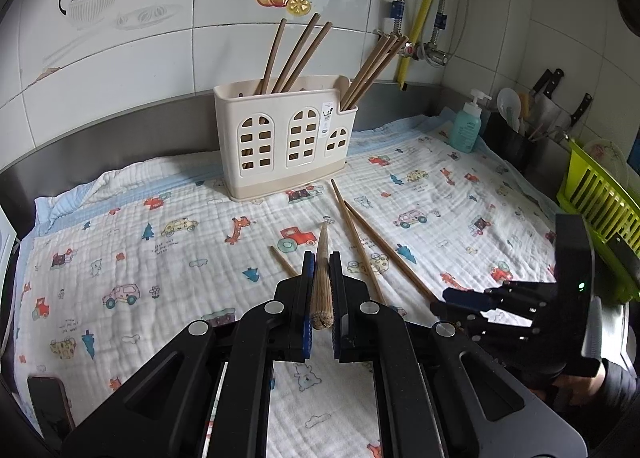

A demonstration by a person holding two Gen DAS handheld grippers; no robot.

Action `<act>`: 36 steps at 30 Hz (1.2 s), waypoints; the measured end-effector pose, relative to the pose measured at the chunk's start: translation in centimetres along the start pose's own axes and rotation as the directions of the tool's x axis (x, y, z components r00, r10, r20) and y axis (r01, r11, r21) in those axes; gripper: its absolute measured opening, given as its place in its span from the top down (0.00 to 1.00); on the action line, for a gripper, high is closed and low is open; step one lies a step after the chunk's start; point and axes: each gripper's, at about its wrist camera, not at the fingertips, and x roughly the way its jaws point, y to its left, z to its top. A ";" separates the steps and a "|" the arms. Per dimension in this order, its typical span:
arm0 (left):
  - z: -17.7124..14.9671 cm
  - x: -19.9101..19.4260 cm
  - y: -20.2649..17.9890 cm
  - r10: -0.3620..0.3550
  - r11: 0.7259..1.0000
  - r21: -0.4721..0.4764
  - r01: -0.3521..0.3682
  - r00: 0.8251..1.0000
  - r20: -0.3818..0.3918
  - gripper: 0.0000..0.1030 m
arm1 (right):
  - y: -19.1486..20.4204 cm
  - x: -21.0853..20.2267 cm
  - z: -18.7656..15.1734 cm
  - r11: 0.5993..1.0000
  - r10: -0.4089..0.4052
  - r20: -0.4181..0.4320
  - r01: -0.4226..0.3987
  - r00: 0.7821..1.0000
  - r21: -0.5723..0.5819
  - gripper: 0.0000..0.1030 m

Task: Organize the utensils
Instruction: 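Close the left gripper on a chopstick while the right gripper grasps another, then lift both chopsticks upright and carry them over the cream holder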

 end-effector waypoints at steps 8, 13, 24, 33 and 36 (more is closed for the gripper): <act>0.3 0.0 0.1 0.002 1.000 -0.007 -0.002 1.000 0.007 0.94 | 0.1 -0.1 -0.7 0.999 -0.039 0.008 0.039 0.999 -0.017 0.93; 0.9 -0.2 0.4 0.005 1.000 -0.007 -0.004 1.000 0.017 0.94 | -0.1 -2.6 0.7 0.997 -0.061 0.085 0.064 0.995 -0.033 0.94; 3.5 -0.8 1.3 0.004 1.000 -0.008 -0.004 0.999 0.053 0.94 | 0.5 -9.9 9.8 0.989 -0.009 0.309 0.055 0.951 -0.140 0.94; 6.4 -1.6 2.4 0.011 1.000 -0.008 -0.010 0.996 0.093 0.95 | 1.1 -11.8 17.2 0.975 0.071 0.322 0.002 0.944 -0.222 0.94; 7.7 -2.2 2.8 0.014 1.000 -0.013 -0.012 0.993 0.115 0.95 | 1.1 -12.2 19.3 0.970 0.078 0.331 0.004 0.940 -0.242 0.94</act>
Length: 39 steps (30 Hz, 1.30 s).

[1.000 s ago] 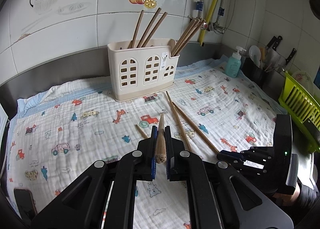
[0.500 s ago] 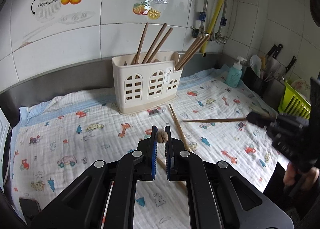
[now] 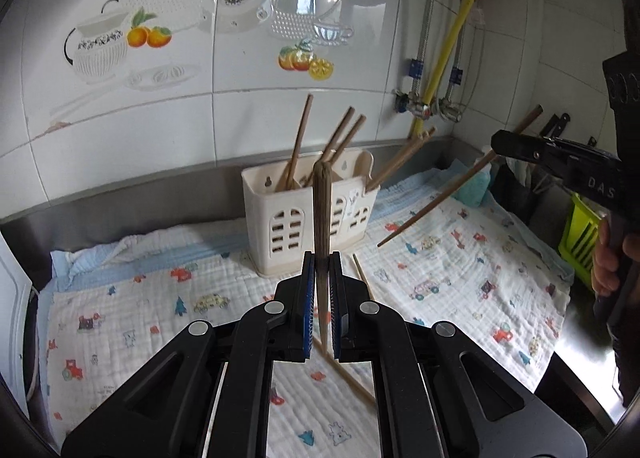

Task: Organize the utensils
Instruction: 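Lift both chopsticks upright and carry them over the cream holder, then lower both chopsticks into the holder and open both grippers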

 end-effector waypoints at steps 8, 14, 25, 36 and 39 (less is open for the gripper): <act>5.1 -1.9 0.8 0.025 1.000 0.015 -0.027 0.995 0.099 0.94 | -1.4 2.0 3.8 1.000 0.003 -0.009 -0.003 1.000 -0.005 0.94; 10.3 -2.8 0.9 0.050 0.998 0.024 -0.056 0.981 0.190 0.95 | -2.3 3.2 6.1 1.000 -0.003 0.006 0.003 1.000 0.003 0.94; 16.0 0.3 1.9 0.099 0.995 -0.015 -0.098 0.956 0.275 0.95 | -4.3 4.8 8.5 1.000 -0.017 0.039 0.016 0.999 0.023 0.94; 14.2 5.5 4.2 0.116 0.992 -0.070 -0.104 0.977 0.180 0.95 | -5.3 8.7 6.7 0.999 -0.011 -0.024 0.012 1.000 0.046 0.94; 13.5 6.2 4.3 0.110 0.992 -0.069 -0.101 0.982 0.151 0.94 | -5.5 9.5 6.2 0.998 -0.008 -0.045 0.011 0.999 0.055 0.94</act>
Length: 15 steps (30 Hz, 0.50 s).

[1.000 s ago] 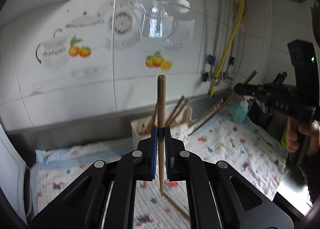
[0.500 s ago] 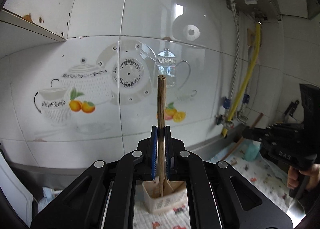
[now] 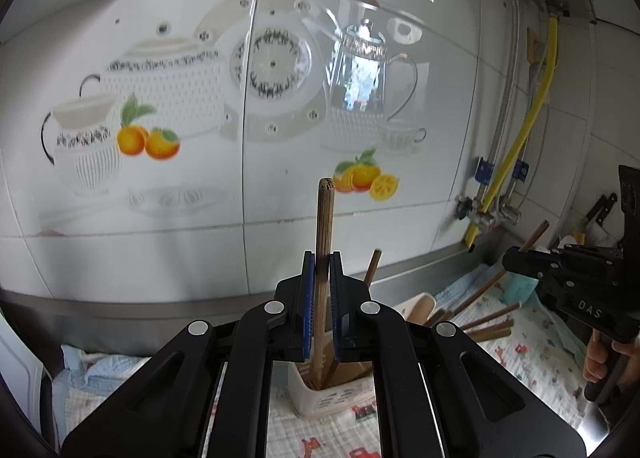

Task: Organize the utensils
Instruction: 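Lower both chopsticks into the holder and open both grippers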

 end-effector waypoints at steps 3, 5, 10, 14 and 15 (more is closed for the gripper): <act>-0.4 0.4 0.0 -0.005 1.000 -0.003 0.005 1.000 -0.018 0.92 | -0.3 0.6 -0.4 1.000 0.002 -0.016 -0.002 1.000 0.012 0.93; -0.5 0.5 0.0 -0.008 1.000 -0.003 0.008 1.000 -0.026 0.90 | -0.3 0.8 -0.6 1.000 0.001 -0.020 -0.001 1.000 0.014 0.93; -1.0 -0.1 -0.1 0.000 1.000 -0.009 0.000 1.000 -0.021 0.59 | -0.6 0.2 -0.9 1.000 -0.009 -0.008 0.009 1.000 0.029 0.79; -1.6 -1.2 0.0 0.000 1.000 -0.011 -0.001 1.000 -0.020 0.59 | -0.4 -1.5 -1.3 0.999 -0.018 0.016 0.018 1.000 0.028 0.72; -1.8 -1.6 0.0 -0.002 1.000 -0.017 0.002 1.000 -0.020 0.55 | -0.3 -2.1 -1.6 0.999 -0.022 0.024 0.021 0.999 0.028 0.71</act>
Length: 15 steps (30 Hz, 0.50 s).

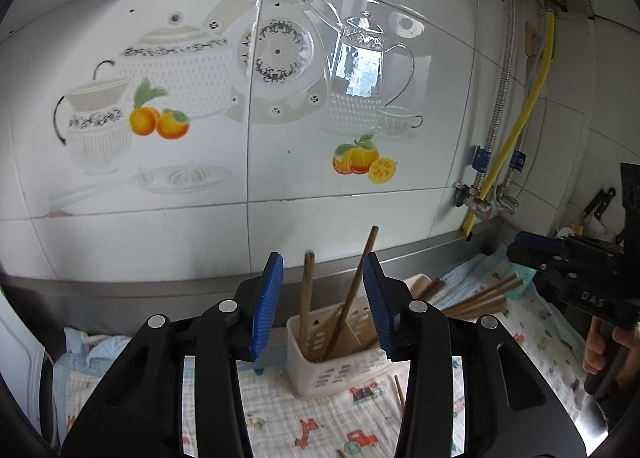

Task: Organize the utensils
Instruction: 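Lower both chopsticks into the holder and open both grippers, then move both open grippers back toward the last chopsticks on the blanket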

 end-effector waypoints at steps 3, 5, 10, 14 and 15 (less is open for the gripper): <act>-1.0 -1.6 0.4 0.006 1.000 -0.021 -0.006 1.000 0.008 0.48 | 0.4 -2.0 -1.4 1.000 0.001 0.015 -0.001 1.000 0.002 0.67; -2.0 -2.7 0.5 0.014 0.999 -0.034 -0.014 1.000 0.003 0.43 | 0.9 -2.9 -2.3 1.000 -0.005 0.016 0.006 1.000 -0.006 0.63; -4.6 -5.4 0.7 0.039 0.997 -0.065 -0.040 0.999 -0.006 0.36 | 2.6 -4.9 -6.2 1.000 -0.007 -0.008 0.006 1.000 -0.015 0.61; -7.2 -7.5 0.9 0.070 0.994 -0.079 -0.070 0.997 -0.015 0.32 | 4.2 -5.6 -9.7 1.000 -0.003 -0.041 0.003 0.999 -0.015 0.61; -7.6 -7.8 0.9 0.075 0.993 -0.085 -0.076 0.997 -0.018 0.30 | 4.7 -5.7 -10.8 1.000 0.002 -0.053 -0.003 0.999 -0.013 0.61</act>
